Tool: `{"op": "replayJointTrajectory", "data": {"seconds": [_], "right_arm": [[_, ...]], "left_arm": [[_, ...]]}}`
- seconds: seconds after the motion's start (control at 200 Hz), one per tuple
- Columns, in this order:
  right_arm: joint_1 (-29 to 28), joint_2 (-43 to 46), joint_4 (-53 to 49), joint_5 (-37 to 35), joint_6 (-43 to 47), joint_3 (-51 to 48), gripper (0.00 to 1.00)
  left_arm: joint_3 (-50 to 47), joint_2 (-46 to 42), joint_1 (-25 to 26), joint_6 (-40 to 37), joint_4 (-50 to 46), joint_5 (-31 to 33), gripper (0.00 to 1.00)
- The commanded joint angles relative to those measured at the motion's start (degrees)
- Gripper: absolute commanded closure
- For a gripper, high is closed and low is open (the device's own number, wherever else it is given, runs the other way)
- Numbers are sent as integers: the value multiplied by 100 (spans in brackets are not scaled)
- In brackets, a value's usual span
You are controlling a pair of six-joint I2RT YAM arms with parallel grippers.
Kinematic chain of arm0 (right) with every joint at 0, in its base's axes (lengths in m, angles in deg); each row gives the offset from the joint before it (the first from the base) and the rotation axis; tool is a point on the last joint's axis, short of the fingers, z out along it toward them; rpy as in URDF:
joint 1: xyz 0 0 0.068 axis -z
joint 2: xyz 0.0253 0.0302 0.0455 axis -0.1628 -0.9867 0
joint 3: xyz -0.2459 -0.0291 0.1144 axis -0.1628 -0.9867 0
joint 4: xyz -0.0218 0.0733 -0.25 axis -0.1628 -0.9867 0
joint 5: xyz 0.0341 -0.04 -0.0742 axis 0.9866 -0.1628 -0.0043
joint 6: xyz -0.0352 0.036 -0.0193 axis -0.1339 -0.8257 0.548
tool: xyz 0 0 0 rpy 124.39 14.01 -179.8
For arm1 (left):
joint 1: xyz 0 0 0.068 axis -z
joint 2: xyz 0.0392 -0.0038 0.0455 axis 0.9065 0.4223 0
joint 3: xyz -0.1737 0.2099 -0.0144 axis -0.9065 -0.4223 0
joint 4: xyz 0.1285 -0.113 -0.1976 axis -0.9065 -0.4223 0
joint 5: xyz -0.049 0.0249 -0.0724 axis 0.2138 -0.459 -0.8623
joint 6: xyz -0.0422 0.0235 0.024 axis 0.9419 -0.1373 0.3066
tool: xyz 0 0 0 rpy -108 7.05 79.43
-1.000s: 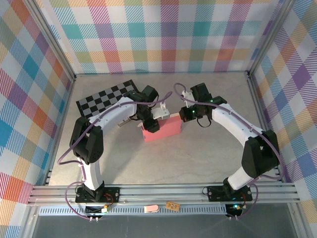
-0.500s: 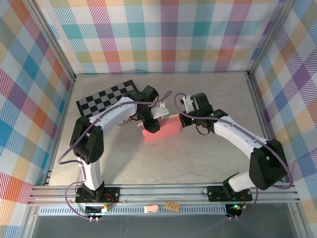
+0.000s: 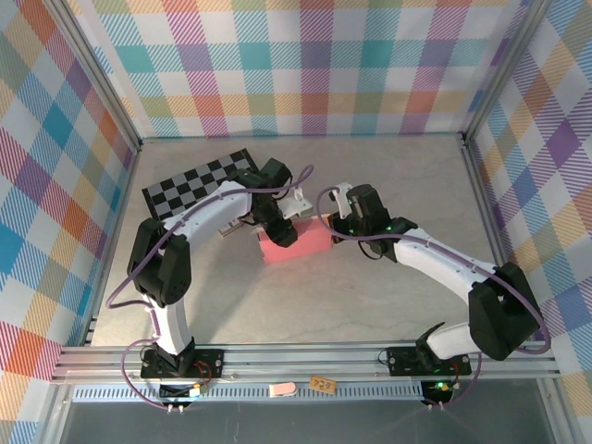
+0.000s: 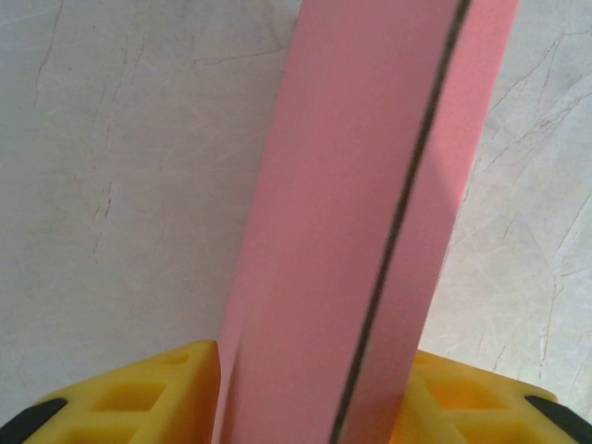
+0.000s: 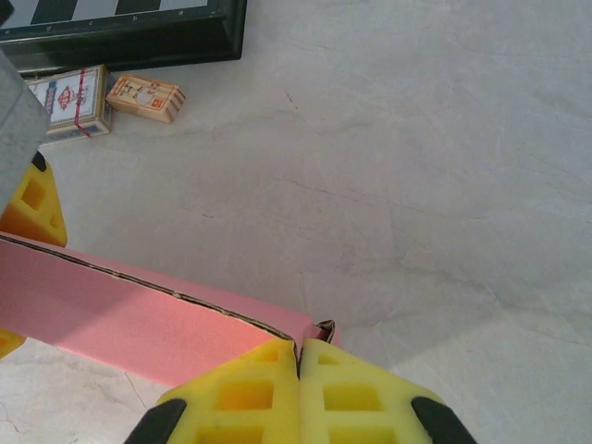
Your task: Fold the paper box
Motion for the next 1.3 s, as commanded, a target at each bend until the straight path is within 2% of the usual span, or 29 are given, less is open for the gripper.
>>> {"op": "replayJointTrajectory", "data": {"seconds": [0.0, 0.21, 0.47, 0.575, 0.73, 0.815, 0.9, 1.01, 1.115, 1.295], "right_arm": [[-209, -261, -644, 116, 58, -216, 100], [-254, -309, -672, 16, 27, -133, 100], [-270, -312, -747, -72, -6, -44, 100], [-275, -320, -771, -88, -49, -9, 100], [-274, -347, -820, -146, -126, 74, 100], [-275, -373, -866, -168, -136, 129, 100], [-273, -403, -930, -193, -162, 196, 100], [-275, -450, -1044, -249, -193, 302, 100], [-273, -478, -1085, -230, -197, 351, 100], [-275, -536, -1162, -230, -197, 410, 100]], "left_arm": [[-114, -386, -190, 511, 629, -263, 55], [-675, -918, -416, 1159, 1535, -647, 46], [-1079, -1320, -709, 2138, 2518, -955, 44], [-1094, -1395, -744, 2265, 2637, -1013, 42], [-1094, -1442, -755, 2258, 2525, -894, 42], [-1121, -1687, -780, 2382, 2499, -452, 44], [-1069, -2001, -829, 2518, 2075, 206, 51], [-929, -2358, -861, 2913, 1072, 658, 61], [-1010, -2719, -861, 3277, 155, 659, 63], [-1502, -3171, -861, 3170, -799, 628, 62]]}}
